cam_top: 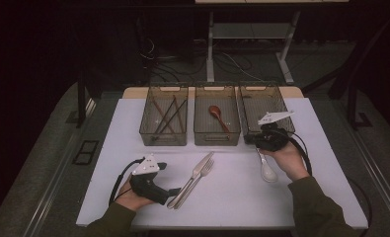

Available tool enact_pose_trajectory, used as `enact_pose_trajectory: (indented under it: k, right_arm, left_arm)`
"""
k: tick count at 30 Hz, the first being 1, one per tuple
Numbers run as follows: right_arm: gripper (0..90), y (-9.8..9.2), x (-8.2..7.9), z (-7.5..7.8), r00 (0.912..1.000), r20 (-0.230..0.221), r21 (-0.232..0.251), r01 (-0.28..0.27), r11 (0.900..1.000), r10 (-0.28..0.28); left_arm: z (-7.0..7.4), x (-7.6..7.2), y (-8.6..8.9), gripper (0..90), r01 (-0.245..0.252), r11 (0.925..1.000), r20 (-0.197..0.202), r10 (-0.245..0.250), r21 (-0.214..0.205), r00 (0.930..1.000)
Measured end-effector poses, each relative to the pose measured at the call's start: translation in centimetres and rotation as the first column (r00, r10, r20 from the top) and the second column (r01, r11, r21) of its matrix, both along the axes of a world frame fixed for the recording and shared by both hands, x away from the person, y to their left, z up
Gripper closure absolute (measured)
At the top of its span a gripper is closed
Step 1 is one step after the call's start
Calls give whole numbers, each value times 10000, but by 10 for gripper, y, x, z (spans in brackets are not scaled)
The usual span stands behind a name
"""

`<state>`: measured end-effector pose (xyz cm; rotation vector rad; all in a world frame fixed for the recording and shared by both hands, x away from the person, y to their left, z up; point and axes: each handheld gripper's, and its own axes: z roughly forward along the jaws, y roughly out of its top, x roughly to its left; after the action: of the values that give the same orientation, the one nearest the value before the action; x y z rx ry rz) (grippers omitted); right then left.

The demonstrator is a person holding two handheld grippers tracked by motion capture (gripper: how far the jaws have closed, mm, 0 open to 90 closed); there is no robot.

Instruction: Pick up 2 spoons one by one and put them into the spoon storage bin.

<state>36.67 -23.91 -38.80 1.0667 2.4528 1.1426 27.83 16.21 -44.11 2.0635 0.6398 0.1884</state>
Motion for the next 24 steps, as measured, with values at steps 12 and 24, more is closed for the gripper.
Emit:
enact_pose_trajectory:
  k: [12, 24]
  right_arm:
    - [899, -42, -6, -37, 9919, -619, -793, 1059, 9912, -1110]
    - [899, -48, 3, -51, 9830, -917, -933, 1504, 9842, -1589]
  left_arm:
    - [0, 0, 0, 0, 27, 10000, 71, -28, 73, 10000]
    - [-1, 0, -1, 0, 107, 9999, -13, -107, 101, 9999]
